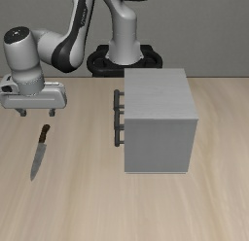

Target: Pick up the knife and place it on the top of the cabinet

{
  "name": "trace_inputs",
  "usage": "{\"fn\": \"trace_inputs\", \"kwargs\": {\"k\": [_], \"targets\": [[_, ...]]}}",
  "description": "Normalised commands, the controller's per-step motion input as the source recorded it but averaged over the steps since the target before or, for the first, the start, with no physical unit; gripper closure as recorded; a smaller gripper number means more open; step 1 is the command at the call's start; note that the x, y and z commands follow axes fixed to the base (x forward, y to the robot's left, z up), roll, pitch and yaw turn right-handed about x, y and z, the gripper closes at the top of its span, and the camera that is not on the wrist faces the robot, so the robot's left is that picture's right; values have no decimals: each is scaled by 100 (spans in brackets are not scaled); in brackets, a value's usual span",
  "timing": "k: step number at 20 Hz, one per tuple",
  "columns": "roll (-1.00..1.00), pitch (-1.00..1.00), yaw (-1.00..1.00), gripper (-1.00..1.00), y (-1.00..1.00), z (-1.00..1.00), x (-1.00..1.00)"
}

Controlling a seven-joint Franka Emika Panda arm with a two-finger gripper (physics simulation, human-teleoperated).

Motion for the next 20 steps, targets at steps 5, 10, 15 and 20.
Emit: {"fn": "trace_inputs", "kwargs": {"k": [5,10,15,20], "targets": [[0,0,0,-100,0,-100,0],[0,0,0,100,0,-80,0],[0,0,0,100,0,0,0],[0,0,0,100,0,40,0]]}}
